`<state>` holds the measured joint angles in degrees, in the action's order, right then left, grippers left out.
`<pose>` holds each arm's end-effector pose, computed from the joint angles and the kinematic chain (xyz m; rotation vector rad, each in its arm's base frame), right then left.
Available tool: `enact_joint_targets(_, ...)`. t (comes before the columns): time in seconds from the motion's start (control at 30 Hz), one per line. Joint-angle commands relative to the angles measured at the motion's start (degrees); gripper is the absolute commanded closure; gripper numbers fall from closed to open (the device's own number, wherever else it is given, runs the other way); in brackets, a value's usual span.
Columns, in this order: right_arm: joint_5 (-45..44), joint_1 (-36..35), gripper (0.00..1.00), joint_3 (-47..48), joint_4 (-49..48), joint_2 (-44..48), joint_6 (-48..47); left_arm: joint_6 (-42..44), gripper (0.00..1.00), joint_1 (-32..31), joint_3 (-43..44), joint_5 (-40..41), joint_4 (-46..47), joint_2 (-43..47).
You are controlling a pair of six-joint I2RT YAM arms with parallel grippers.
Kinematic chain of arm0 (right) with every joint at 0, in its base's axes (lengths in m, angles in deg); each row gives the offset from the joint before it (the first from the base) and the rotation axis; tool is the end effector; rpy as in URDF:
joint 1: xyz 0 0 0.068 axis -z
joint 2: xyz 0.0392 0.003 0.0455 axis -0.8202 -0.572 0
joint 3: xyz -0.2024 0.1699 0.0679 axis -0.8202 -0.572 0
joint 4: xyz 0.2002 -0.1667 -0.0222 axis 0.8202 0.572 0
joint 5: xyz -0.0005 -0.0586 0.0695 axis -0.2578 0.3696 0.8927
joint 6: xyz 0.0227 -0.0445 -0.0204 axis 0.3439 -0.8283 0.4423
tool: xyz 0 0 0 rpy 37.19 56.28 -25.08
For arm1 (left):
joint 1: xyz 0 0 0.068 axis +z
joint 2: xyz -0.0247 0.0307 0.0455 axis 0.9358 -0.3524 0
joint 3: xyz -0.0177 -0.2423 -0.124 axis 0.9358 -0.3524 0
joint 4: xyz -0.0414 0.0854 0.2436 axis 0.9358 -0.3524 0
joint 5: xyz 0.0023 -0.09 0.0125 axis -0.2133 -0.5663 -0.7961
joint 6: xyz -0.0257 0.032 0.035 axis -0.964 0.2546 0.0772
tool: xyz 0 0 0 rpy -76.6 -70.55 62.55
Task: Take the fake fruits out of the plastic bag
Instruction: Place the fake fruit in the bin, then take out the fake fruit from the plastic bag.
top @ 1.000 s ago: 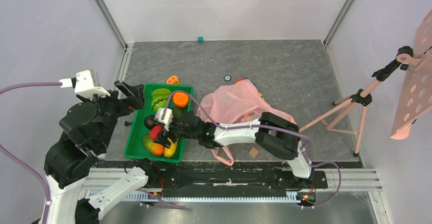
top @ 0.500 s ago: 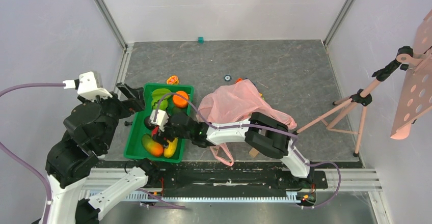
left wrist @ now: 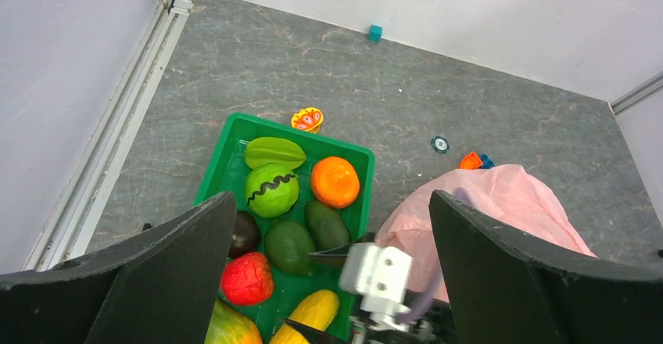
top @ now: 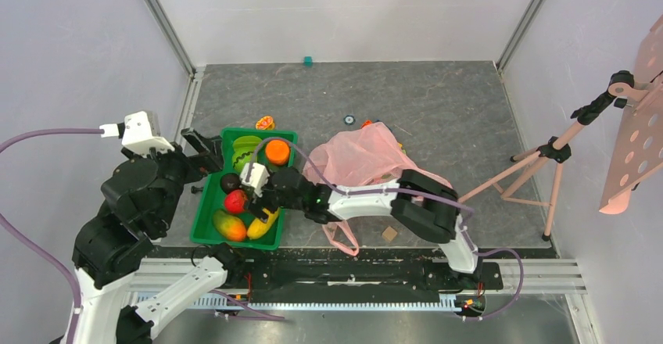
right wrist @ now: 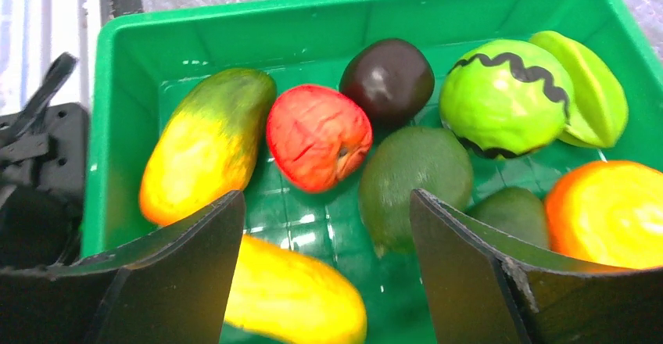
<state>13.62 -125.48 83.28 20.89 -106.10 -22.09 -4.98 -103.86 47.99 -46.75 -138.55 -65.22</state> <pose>0.1610 0.4562 0.1900 -1.2253 1.5153 0.8096 0.0486 -0.0079 0.4632 -0.2665 1.7369 -0.1676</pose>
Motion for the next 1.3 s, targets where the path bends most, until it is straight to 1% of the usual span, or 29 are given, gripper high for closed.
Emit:
enact_joint_targets(0.0,-0.4,0.0,0.2,-7.1,-3.6,14.2,-0.6,2.0,0.0,0.1,-1.7,-0.8,2.6,-1.1)
enact_joint_targets(0.1,-2.2,0.0,0.21,-16.3,-4.8,24.2,0.6,1.0,0.0,0.2,-3.7,-3.0,4.6,-2.0)
enact_joint_targets(0.2,-8.1,0.0,0.22,-24.0,-2.7,34.3,3.0,0.0,0.0,0.1,-5.9,-6.1,6.6,-4.2)
enact_joint_targets(0.37,-17.4,0.0,0.28,-37.8,3.5,50.9,8.3,-1.4,0.0,0.1,-9.8,-12.4,11.9,-9.0)
enact_joint_targets(0.5,-23.3,1.0,0.36,-44.2,12.3,60.0,13.2,-2.2,0.0,0.1,-11.7,-18.7,16.1,-14.5)
enact_joint_targets(0.57,-24.7,2.4,0.37,-47.0,16.2,63.8,16.0,-3.1,0.0,0.1,-13.2,-21.7,19.0,-17.3)
enact_joint_targets(0.63,-26.0,4.3,0.37,-50.7,17.5,68.1,19.2,-4.4,0.0,-0.2,-14.7,-24.2,21.3,-19.6)
enact_joint_targets(0.77,-23.7,9.6,0.4,-58.3,18.8,76.2,24.0,-5.9,0.0,-2.3,-17.2,-24.9,26.2,-24.0)
enact_joint_targets(0.87,-20.8,13.0,0.42,-62.2,19.0,79.7,25.4,-6.8,0.0,-5.0,-17.9,-25.0,29.2,-28.2)
enact_joint_targets(0.97,-19.1,13.9,0.43,-63.8,18.5,80.0,25.4,-7.6,0.0,-7.4,-18.1,-24.8,32.2,-32.1)
enact_joint_targets(1.1,-17.4,13.9,0.43,-64.8,14.0,77.9,24.8,-8.3,0.0,-8.9,-18.3,-24.1,35.3,-37.2)
enact_joint_targets(1.27,-17.2,13.9,0.43,-63.9,9.2,72.8,22.8,-9.0,0.0,-8.8,-19.4,-21.5,37.1,-42.9)
